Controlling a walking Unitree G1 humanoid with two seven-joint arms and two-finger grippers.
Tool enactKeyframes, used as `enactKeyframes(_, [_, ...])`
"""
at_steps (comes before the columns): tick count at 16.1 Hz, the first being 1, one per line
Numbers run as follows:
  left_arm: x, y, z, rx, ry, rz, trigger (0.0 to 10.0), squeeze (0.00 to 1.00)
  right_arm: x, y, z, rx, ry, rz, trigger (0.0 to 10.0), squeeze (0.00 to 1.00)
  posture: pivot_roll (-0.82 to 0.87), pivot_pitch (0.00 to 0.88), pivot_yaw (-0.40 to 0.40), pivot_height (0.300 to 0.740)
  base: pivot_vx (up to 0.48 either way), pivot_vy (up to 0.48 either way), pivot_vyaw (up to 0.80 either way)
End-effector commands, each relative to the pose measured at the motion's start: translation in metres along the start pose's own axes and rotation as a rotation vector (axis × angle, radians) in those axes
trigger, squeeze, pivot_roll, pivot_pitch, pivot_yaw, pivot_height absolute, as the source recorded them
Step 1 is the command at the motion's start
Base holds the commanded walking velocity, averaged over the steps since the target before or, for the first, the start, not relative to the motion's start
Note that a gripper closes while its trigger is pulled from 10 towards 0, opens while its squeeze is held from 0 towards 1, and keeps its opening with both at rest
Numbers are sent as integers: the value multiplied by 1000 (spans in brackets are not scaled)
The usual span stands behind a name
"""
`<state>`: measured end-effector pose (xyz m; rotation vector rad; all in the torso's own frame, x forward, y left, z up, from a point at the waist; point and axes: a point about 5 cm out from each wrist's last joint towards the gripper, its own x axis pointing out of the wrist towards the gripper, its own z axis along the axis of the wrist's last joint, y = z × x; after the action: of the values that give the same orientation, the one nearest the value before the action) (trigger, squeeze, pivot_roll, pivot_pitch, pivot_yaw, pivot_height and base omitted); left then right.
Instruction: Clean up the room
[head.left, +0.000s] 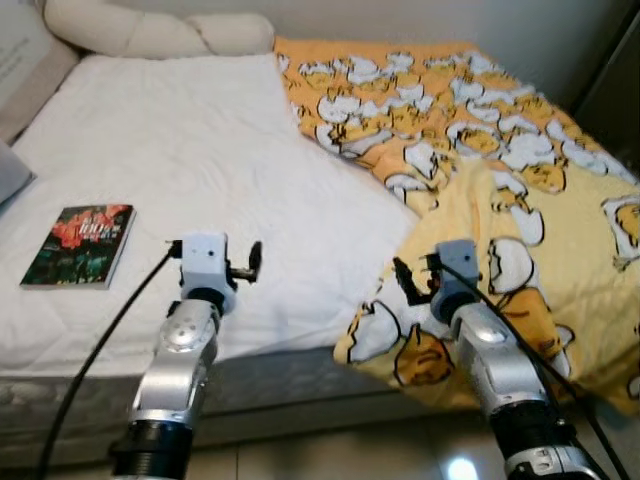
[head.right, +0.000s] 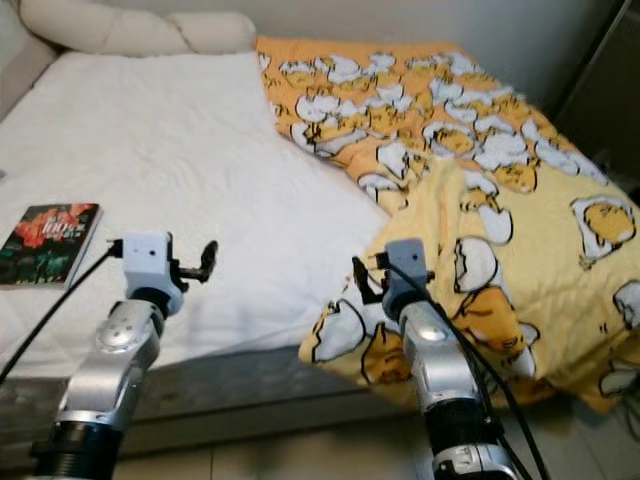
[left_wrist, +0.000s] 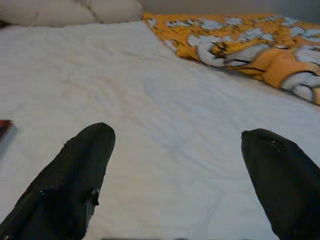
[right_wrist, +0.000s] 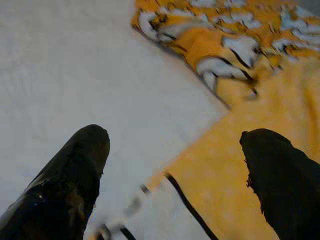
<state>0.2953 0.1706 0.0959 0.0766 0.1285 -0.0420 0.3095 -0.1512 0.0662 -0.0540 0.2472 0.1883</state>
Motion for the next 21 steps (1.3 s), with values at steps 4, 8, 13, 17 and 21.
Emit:
enactKeyframes(4, [-1, 5, 1, 4, -5, 16, 10000, 1000, 2, 7, 3, -7, -8, 28, 10000, 0, -45, 0, -29, 740, 319, 0, 0])
enactKeyframes(8, [-1, 6, 0, 5, -1, 18, 10000, 1000, 1, 8, 2, -8, -8, 34, 10000, 0, -43, 0, -29, 740, 319, 0, 0])
enactKeyframes(13, [-2, 6, 1, 8, -3, 5, 10000, 1000, 2, 12, 3, 12, -19, 53, 10000, 0, -38, 0, -30, 740, 250, 0, 0])
enactKeyframes(17, [-7, -4, -6, 110, 37, -157, 10000, 1000, 0, 13, -3, 74, 16, 76, 10000, 1000, -28, 0, -36, 740, 0, 0, 0])
enactKeyframes(21, [-14, -5, -2, 215, 40, -285, 10000, 1000, 18, 18, -17, -77, 198, 81, 10000, 1000, -2, 0, -36, 740, 0, 0, 0])
